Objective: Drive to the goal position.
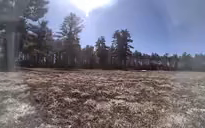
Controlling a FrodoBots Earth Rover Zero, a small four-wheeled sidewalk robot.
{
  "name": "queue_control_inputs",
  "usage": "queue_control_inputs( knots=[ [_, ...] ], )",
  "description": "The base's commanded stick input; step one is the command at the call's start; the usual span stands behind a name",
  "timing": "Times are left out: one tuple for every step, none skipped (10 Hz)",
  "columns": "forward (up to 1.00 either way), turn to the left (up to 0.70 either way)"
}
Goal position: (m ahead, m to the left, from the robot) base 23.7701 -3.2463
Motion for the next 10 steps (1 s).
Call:
queue_control_inputs(
  knots=[
    [0.70, 0.00],
    [0.70, 0.00],
    [0.70, 0.00],
    [0.70, 0.00],
    [0.70, 0.00],
    [0.70, 0.00],
    [0.70, 0.00],
    [0.70, 0.00],
    [0.70, 0.00],
    [0.70, 0.00]
  ],
)
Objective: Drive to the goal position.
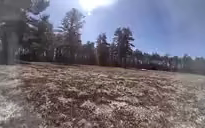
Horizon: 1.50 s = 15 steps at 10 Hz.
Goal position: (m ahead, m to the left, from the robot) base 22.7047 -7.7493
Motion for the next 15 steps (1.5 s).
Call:
queue_control_inputs(
  knots=[
    [0.70, 0.00],
    [0.70, 0.01],
    [0.70, 0.02],
    [0.70, 0.00],
    [0.70, 0.00],
    [0.70, -0.15],
    [0.70, -0.35],
    [0.70, -0.35],
    [0.70, -0.35],
    [0.70, -0.35],
    [0.70, -0.35],
    [0.70, -0.35],
    [0.70, -0.35],
    [0.70, -0.23],
    [0.70, 0.00]
  ],
)
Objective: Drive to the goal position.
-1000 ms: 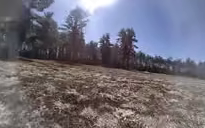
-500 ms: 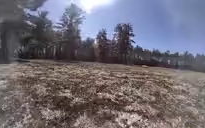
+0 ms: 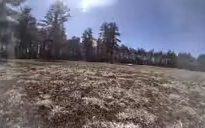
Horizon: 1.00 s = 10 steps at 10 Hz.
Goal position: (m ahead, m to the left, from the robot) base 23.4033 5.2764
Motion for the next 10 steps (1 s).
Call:
queue_control_inputs(
  knots=[
    [0.70, 0.00],
    [0.70, 0.00],
    [0.70, 0.00],
    [0.70, 0.00],
    [0.70, 0.00],
    [0.70, 0.00],
    [0.70, 0.00],
    [0.70, 0.00],
    [0.70, 0.00],
    [0.70, 0.00]
  ],
)
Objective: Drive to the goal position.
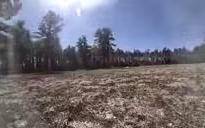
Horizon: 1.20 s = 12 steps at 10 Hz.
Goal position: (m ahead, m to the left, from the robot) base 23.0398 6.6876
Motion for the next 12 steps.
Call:
queue_control_inputs(
  knots=[
    [0.70, 0.00],
    [0.70, 0.00],
    [0.70, 0.00],
    [0.70, 0.00],
    [0.70, 0.00],
    [0.70, 0.00],
    [0.70, 0.00],
    [0.70, 0.00],
    [0.70, 0.00],
    [0.70, 0.00],
    [0.70, 0.00],
    [0.70, 0.00]
  ],
)
